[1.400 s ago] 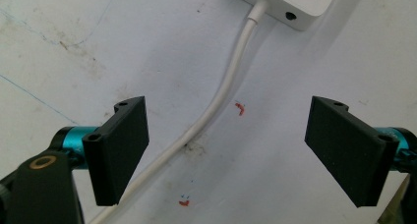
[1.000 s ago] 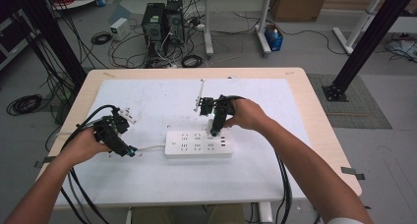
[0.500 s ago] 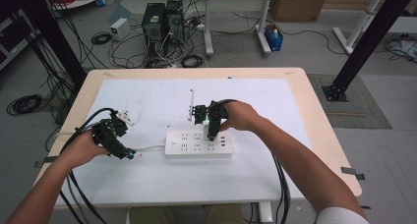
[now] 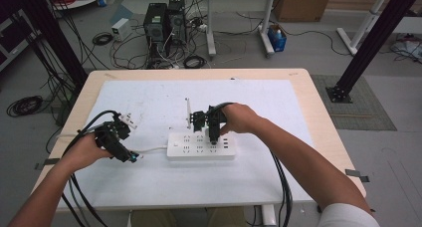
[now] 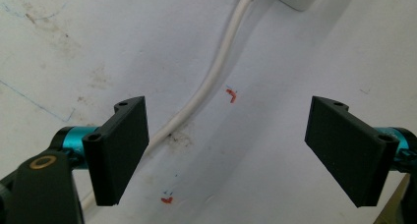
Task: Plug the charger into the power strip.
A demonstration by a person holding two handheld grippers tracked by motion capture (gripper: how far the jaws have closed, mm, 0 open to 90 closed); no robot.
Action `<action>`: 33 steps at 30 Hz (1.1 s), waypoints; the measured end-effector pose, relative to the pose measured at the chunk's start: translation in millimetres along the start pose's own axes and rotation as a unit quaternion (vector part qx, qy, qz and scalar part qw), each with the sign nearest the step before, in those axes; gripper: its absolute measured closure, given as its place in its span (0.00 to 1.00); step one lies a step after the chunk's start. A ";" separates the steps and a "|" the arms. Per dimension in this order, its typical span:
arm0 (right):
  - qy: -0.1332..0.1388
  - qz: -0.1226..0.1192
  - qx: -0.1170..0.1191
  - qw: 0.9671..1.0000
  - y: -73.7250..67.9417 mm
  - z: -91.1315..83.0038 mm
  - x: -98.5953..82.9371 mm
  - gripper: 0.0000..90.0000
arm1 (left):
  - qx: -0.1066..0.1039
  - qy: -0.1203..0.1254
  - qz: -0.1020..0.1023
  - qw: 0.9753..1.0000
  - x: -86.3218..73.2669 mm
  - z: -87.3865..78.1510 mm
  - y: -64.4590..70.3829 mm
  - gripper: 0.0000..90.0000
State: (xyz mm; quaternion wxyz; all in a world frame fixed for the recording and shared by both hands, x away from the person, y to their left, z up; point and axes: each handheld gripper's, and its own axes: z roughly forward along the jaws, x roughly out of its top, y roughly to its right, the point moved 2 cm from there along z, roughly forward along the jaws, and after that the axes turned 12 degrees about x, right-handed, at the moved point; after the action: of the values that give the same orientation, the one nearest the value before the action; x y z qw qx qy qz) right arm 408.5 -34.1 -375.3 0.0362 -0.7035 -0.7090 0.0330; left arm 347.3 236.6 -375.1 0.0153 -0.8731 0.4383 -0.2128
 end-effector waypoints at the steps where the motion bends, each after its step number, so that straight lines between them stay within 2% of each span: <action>1: 0.001 -0.003 -0.001 1.000 0.3 0.2 -0.1 0.70 | 0.000 0.000 -0.001 1.000 -0.1 0.5 0.2 0.19; 3: -0.018 -0.005 -0.007 1.000 -1.3 8.2 0.5 0.70 | 0.000 -0.001 0.000 1.000 0.2 1.2 0.3 0.19; 7: -0.010 -0.010 -0.006 1.000 0.8 7.9 -1.1 0.70 | -0.001 0.001 0.000 1.000 0.3 0.7 -0.3 0.19; 8: -0.009 0.002 -0.003 1.000 -0.5 7.6 -1.5 0.70 | -0.001 0.000 0.000 1.000 0.1 0.8 -0.7 0.19; 9: -0.009 0.003 -0.001 1.000 0.7 7.6 -1.2 0.70 | 0.000 -0.001 -0.005 1.000 0.1 1.5 -0.5 0.19; 15: -0.013 -0.007 0.000 1.000 2.5 8.1 0.1 0.70 | 0.002 0.005 -0.001 1.000 0.8 3.8 0.3 0.19; 19: -0.026 -0.001 0.020 0.999 8.1 7.0 2.3 0.70 | 0.001 0.006 0.003 1.000 3.2 5.1 2.0 0.19; 23: -0.018 0.009 0.051 0.999 16.3 6.1 1.4 0.70 | -0.002 0.010 0.004 1.000 4.7 5.8 2.4 0.19; 27: -0.021 -0.001 0.032 0.999 11.2 7.4 1.3 0.70 | 0.002 0.012 0.007 1.000 5.6 5.5 0.4 0.19; 30: -0.021 -0.008 -0.007 1.000 -0.2 10.3 0.8 0.70 | 0.005 0.015 0.008 1.000 6.6 5.3 -0.5 0.19; 33: -0.024 -0.012 -0.009 1.000 0.1 11.0 2.5 0.70 | 0.005 0.013 0.007 1.000 7.2 6.6 1.1 0.19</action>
State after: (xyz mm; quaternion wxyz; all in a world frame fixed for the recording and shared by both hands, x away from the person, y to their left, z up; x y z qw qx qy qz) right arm 407.5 -31.6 -386.3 0.0126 -0.6946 -0.7180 0.0429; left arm 352.8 229.4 -378.8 0.0160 -0.8670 0.4438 -0.2261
